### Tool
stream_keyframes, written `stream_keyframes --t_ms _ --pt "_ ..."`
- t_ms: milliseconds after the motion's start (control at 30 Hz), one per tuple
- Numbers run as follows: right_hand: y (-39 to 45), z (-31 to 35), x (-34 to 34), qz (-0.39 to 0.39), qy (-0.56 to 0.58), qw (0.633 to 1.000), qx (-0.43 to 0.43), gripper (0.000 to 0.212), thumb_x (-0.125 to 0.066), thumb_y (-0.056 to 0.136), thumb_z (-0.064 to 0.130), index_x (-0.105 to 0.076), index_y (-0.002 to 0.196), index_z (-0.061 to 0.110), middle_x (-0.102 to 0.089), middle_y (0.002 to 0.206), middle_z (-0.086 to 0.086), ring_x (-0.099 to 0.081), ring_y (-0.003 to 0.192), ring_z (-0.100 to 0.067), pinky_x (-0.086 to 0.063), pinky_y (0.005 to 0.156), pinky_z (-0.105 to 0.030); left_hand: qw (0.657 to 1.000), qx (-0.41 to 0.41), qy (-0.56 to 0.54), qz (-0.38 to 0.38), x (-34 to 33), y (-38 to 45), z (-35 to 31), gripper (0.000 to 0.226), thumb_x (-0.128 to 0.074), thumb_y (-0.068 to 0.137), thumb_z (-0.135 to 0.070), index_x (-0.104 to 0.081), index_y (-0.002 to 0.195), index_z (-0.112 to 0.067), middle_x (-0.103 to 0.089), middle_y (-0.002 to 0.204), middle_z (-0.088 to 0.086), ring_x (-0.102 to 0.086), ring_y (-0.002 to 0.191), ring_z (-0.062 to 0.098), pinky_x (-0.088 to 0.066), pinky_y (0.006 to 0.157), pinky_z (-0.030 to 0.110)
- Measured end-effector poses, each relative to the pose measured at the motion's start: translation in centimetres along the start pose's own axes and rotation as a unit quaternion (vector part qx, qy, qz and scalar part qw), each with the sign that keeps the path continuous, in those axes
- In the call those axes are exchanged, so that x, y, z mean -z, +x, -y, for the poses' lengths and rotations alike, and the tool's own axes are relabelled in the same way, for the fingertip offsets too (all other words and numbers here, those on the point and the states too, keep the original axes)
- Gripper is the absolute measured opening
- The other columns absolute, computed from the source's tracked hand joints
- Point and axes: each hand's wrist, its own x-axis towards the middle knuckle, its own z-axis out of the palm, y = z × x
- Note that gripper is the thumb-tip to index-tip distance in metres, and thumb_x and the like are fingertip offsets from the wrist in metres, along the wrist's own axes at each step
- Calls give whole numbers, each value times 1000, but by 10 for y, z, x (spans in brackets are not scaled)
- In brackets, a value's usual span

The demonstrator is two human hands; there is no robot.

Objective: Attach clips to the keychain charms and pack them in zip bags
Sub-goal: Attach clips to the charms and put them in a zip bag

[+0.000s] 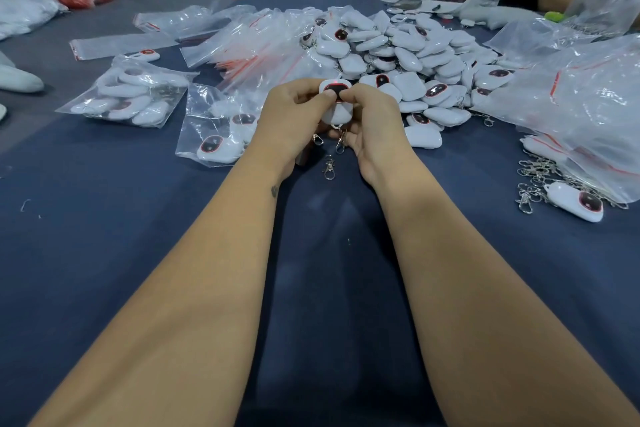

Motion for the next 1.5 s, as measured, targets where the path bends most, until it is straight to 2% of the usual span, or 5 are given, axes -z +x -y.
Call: stream_keyframes --t_ms 333,533,767,1233,1500 --pt "-1 1 -1 3 -9 1000 17 15 -53 84 3 -64 77 9 -63 57 -3 -62 53 -16 -46 55 -27 1000 7 -13 1 -2 -2 -4 21 -54 94 -4 -73 98 -12 -74 80 1 -69 70 11 -51 60 20" --pt "1 0 -1 -55 11 995 86 30 -64 86 8 -63 59 22 -59 57 13 -53 59 -6 -42 60 -17 981 -107 85 -138 -1 -3 -12 21 -55 87 -10 -68 94 -25 -67 86 -15 -61 79 -2 -51 78 19" --pt "4 2 -2 -46 93 993 52 6 -52 93 5 -52 87 7 -61 59 -2 -61 53 -19 -48 50 -23 803 -37 581 -127 11 -2 -1 45 -61 85 -36 -54 122 -12 -60 122 14 -43 120 37 -38 91 40" --pt "2 -1 -4 32 157 987 26 15 -43 92 -2 -46 105 6 -60 101 -21 -73 82 -30 -58 78 -34 792 -27 602 -101 11 -1 -4 8 -52 85 -16 -53 81 -10 -64 95 19 -51 89 38 -34 68 35" --pt "4 -2 -2 12 154 988 26 6 -47 95 3 -46 98 9 -58 93 -13 -72 84 -30 -57 76 -34 920 -49 351 -170 12 1 -3 27 -47 90 -6 -47 115 -15 -66 91 4 -60 83 22 -43 68 37"
